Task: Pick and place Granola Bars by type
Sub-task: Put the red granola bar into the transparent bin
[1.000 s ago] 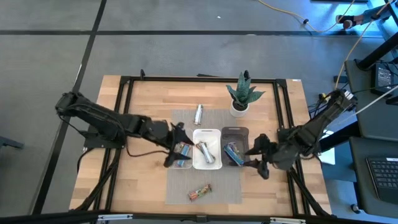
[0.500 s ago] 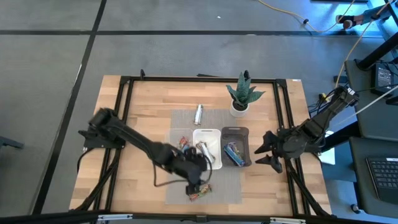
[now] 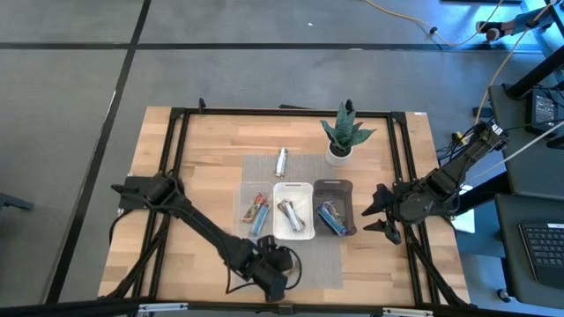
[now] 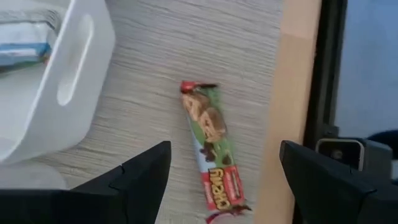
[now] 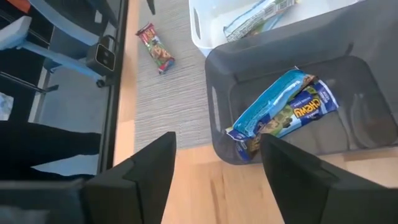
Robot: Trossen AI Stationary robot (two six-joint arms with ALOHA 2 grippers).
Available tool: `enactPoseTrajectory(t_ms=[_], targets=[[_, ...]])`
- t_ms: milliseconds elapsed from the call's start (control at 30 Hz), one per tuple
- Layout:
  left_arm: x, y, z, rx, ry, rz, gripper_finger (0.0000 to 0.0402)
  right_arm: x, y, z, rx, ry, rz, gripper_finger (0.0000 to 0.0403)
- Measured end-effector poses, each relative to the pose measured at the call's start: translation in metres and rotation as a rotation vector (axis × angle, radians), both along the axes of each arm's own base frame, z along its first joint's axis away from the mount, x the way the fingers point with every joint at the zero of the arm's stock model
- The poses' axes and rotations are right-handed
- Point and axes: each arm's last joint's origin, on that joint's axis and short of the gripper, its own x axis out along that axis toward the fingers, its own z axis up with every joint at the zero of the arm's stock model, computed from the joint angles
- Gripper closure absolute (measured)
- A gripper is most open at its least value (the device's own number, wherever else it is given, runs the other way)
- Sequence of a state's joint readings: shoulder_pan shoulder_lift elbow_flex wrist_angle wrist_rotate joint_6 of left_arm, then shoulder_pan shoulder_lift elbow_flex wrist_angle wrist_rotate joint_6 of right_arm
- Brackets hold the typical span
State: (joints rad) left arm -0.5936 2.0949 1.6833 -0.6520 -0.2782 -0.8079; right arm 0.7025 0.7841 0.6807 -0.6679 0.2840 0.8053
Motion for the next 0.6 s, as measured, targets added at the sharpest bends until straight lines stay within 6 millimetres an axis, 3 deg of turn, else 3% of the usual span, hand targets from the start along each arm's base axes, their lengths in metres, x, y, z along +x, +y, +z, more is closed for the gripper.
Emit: enactPoseTrajectory(t_ms=[167, 600], targets=[[-0.003, -0.01, -0.011, 0.096, -0.041, 0.029, 0.0109, 0.0, 0.0, 0.0, -0.021, -0.005, 0.018, 0.0166], [0.004, -0.018, -0.053, 0.149, -0.005, 0.03, 0.0109, -0.001, -0.001, -0.001, -0.034, 0.008, 0.019, 0.0166]])
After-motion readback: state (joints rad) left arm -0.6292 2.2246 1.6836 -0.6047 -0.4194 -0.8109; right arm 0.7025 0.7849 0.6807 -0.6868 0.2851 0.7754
